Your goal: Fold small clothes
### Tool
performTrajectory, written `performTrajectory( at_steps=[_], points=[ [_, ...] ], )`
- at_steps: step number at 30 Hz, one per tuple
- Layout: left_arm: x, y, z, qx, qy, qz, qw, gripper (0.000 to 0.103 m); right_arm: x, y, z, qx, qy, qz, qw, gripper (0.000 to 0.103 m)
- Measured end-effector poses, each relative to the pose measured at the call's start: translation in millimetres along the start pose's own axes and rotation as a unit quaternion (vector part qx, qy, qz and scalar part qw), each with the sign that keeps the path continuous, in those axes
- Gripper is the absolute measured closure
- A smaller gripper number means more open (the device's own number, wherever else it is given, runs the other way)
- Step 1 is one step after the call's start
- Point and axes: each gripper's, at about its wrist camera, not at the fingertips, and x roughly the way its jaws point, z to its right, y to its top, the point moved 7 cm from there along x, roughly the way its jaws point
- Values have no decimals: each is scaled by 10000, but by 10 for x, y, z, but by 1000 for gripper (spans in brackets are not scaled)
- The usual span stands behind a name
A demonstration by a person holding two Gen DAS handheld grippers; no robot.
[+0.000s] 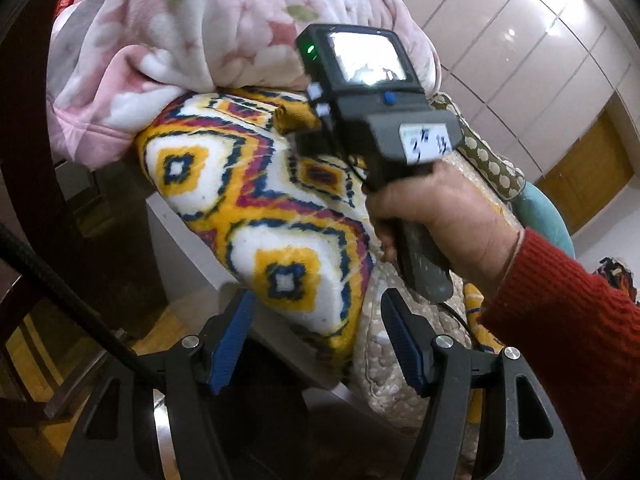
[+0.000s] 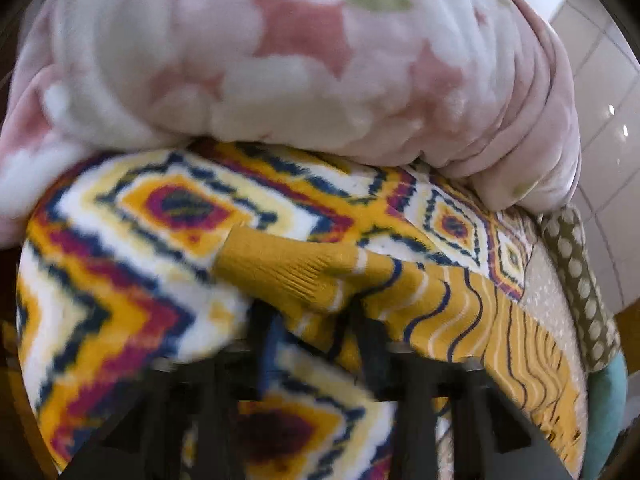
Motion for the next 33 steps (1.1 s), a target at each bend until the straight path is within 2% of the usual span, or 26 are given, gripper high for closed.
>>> performTrajectory(
  at_steps=[2, 5, 8, 10, 13, 15, 17, 22, 25, 26, 28, 30, 31, 33],
  points=[
    [4, -8, 15, 18, 18, 2, 10000, 38, -66, 51, 98, 390, 163, 39, 9991, 93],
    [-5, -17, 71, 73, 5, 2, 10000, 38, -295, 74, 374, 1165, 525, 228, 9915, 93],
    [-7, -10, 136, 121, -32, 13, 9999, 38, -551, 10, 845, 1987, 782, 438, 9759, 94],
    [-11, -12, 195, 177, -60, 13, 9998, 38, -754, -120, 1268, 2581, 902, 567, 9602, 93],
    [4, -31, 293, 304, -74, 5, 9995, 37, -953, -409, 1818, 3149, 849, 650, 9431, 93],
    [17, -59, 401, 389, -144, -46, 9991, 37, -1115, -777, 2334, 3613, 688, 660, 9276, 93],
    [31, -78, 505, 474, -207, -86, 9986, 37, -1185, -1089, 2731, 3909, 490, 608, 9171, 94],
    [43, -166, 761, 750, -259, -168, 9967, 37, -1385, -2272, 3711, 4702, -409, 243, 8813, 94],
    [84, -222, 890, 927, -213, -252, 9951, 37, -1415, -3053, 4164, 5096, -969, -126, 8549, 94],
    [95, -237, 926, 966, -218, -277, 9947, 37, -1448, -3202, 4237, 5169, -1082, -205, 8489, 94],
    [114, -274, 1012, 1048, -252, -343, 9936, 37, -1421, -3689, 4445, 5390, -1382, -517, 8293, 94],
    [151, -317, 1111, 1145, -302, -437, 9920, 37, -1358, -3968, 4537, 5517, -1311, -736, 8204, 93],
    [151, -342, 1148, 1180, -312, -466, 9914, 37, -1313, -4129, 4559, 5644, -1209, -872, 8119, 93],
    [165, -385, 1236, 1306, -337, -552, 9893, 37, -1328, -4312, 4595, 5897, -1065, -822, 7963, 85]
  ],
)
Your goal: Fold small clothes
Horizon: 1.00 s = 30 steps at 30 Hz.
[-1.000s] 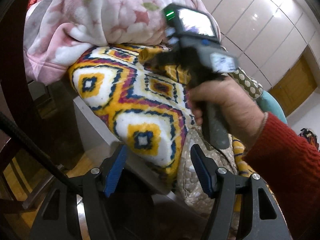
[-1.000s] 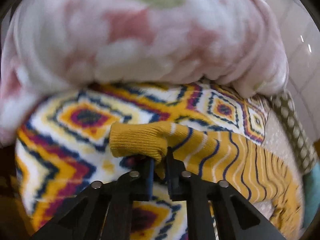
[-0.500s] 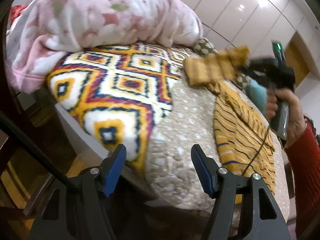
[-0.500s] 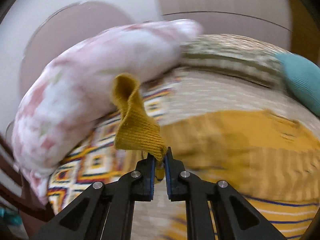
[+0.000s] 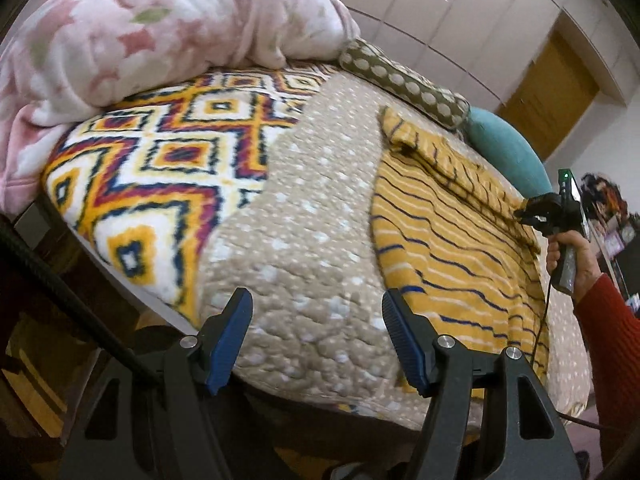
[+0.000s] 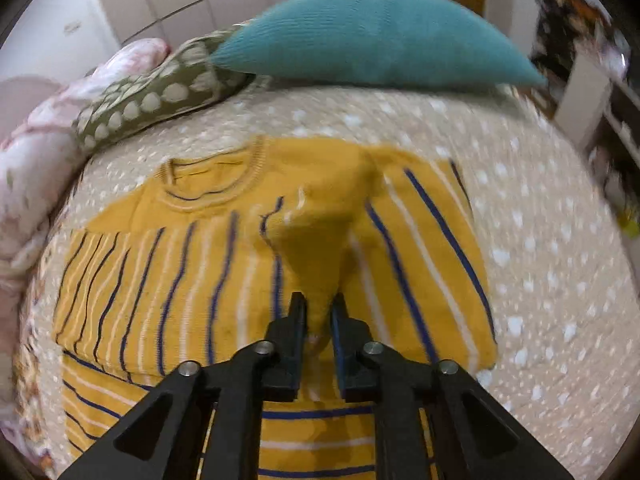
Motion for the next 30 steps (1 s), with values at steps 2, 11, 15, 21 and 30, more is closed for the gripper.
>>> performTrajectory(
  at_steps=[2, 11, 15, 21, 30],
  points=[
    [4, 1, 67, 104, -8, -39, 9999, 37, -99, -18, 142, 199, 74, 108, 9997, 76],
    [145, 158, 273, 415, 5, -159, 9990, 37, -802, -408, 715, -407, 248, 303, 9984, 68],
    [307, 177, 417, 425, -111, -300, 9986, 37, -1040, -899, 928, -450, 521, 253, 9973, 68],
    [749, 89, 733, 982, -102, -775, 9921, 37, -1127, -1746, 943, -366, 880, 304, 9950, 65],
    [1032, 53, 773, 984, -185, -801, 9917, 36, -1027, -2201, 1248, 1192, 1813, 477, 9750, 58]
  ],
)
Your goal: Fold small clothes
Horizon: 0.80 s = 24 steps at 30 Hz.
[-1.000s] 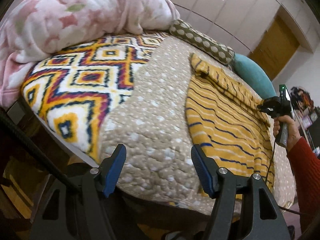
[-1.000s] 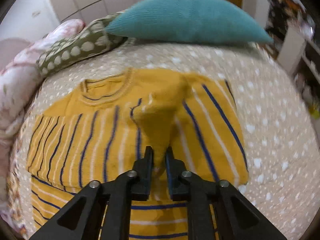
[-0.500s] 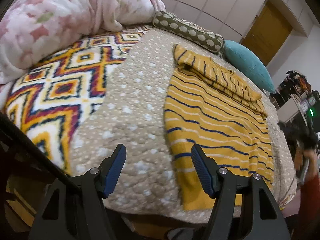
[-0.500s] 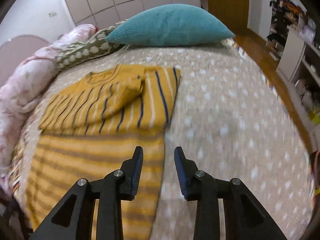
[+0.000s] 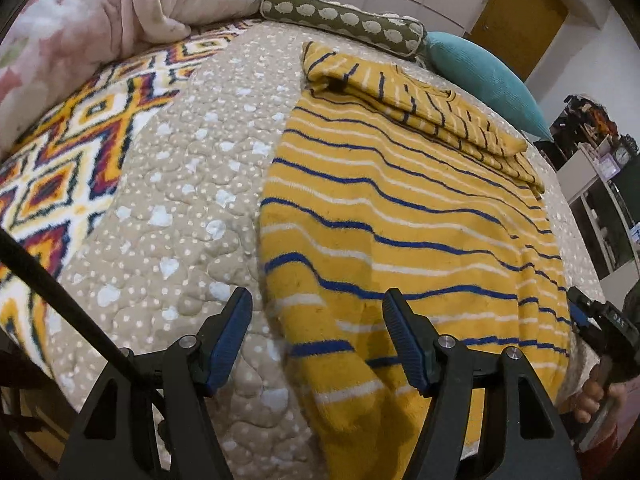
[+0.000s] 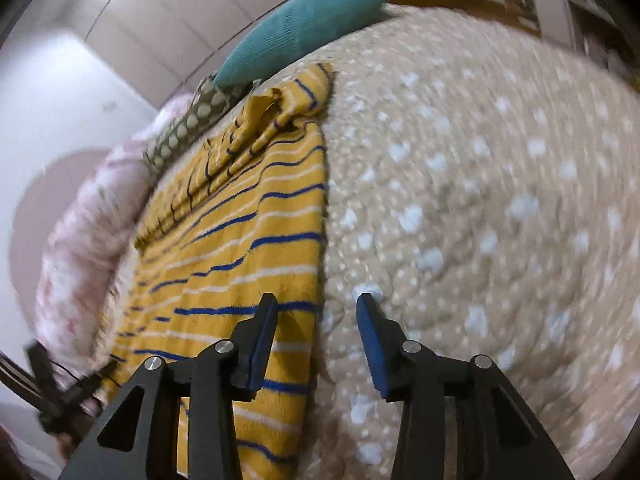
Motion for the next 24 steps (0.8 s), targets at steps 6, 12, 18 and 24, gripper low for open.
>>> performTrajectory(
  at_steps=[6, 12, 18, 24],
  points=[
    [-85, -13, -3, -119, -223, -36, 9997, 36, -109, -68, 46, 628, 870, 219, 9940, 35],
    [-196, -23, -196, -1047, -1071, -110, 9887, 36, -129, -276, -122, 32, 878, -74, 9961, 34],
    [-65, 129, -150, -1106, -1374, -177, 9842, 36, -154, -574, -274, -37, 1291, -471, 9905, 42],
    [134, 208, 10, -991, -1477, -259, 9837, 40, -75, -754, -423, -19, 1508, -663, 9863, 44]
  ],
)
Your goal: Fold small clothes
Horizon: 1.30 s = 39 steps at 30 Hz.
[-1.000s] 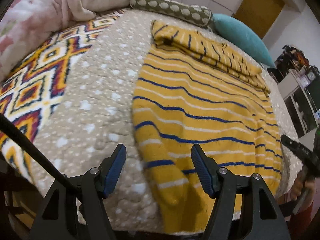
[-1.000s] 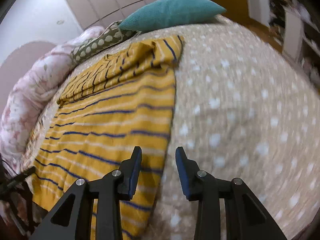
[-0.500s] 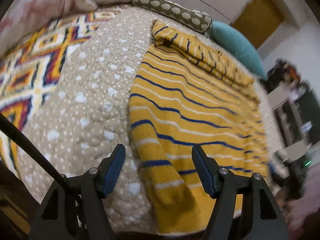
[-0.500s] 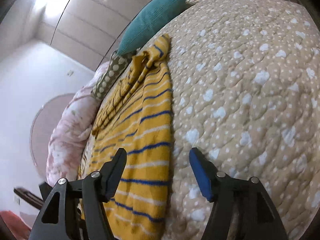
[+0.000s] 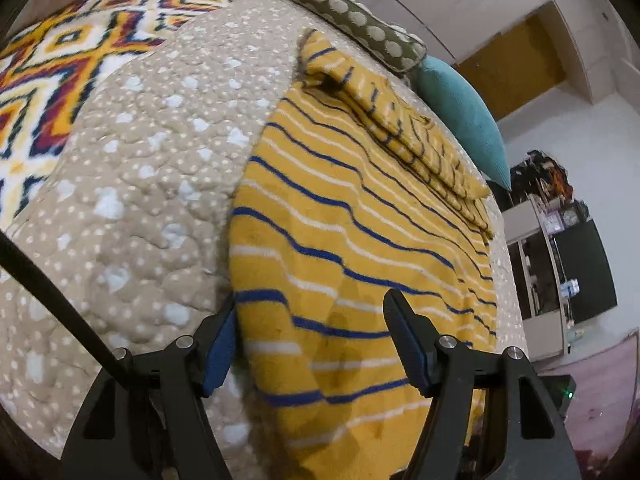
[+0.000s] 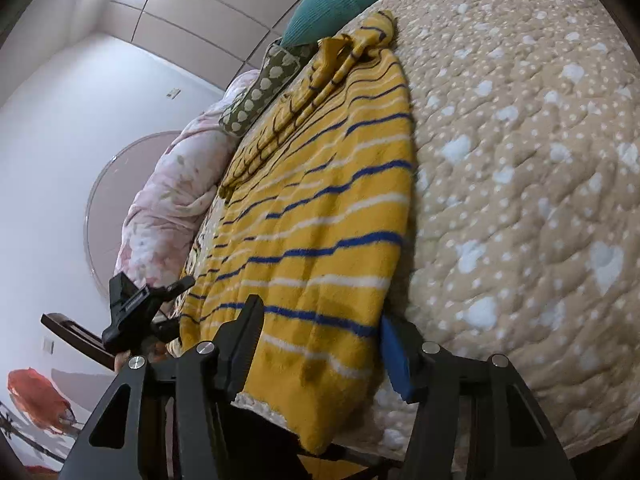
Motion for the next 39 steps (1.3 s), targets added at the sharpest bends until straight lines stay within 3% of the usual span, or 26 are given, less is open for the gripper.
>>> performTrajectory(
  at_steps=[3, 6, 11, 16, 19, 20, 21, 27, 39],
  points=[
    [24, -174, 98, 112, -279, -239, 9993, 61, 78, -84, -60, 93, 175, -135, 9997, 47],
    [-21, -347, 111, 165, -309, -237, 9991, 69, 158, -157, -124, 163, 278, -220, 9992, 51],
    [-134, -515, 65, -127, -569, -170, 9982, 69, 209, -323, -180, 269, 473, -385, 9978, 55],
    [-116, -565, 74, -129, -502, -139, 9986, 64, 233, -355, -167, 372, 514, -365, 9973, 61],
    [-82, -541, 142, -75, -412, -184, 9990, 61, 248, -325, -117, 459, 406, -377, 9974, 78],
    [-72, -534, 162, 8, -302, -208, 9993, 68, 260, -319, -99, 516, 352, -394, 9973, 88],
    [-76, -521, 170, 135, -22, -205, 9997, 91, 260, -316, -84, 579, 333, -405, 9969, 91],
    [-368, -534, 206, 395, 366, 68, 9985, 96, 81, -294, -85, 478, 360, -423, 9973, 95],
    [-864, -755, 529, 924, 364, 412, 9942, 96, -392, -416, -336, -150, 394, -486, 9979, 96]
  ],
)
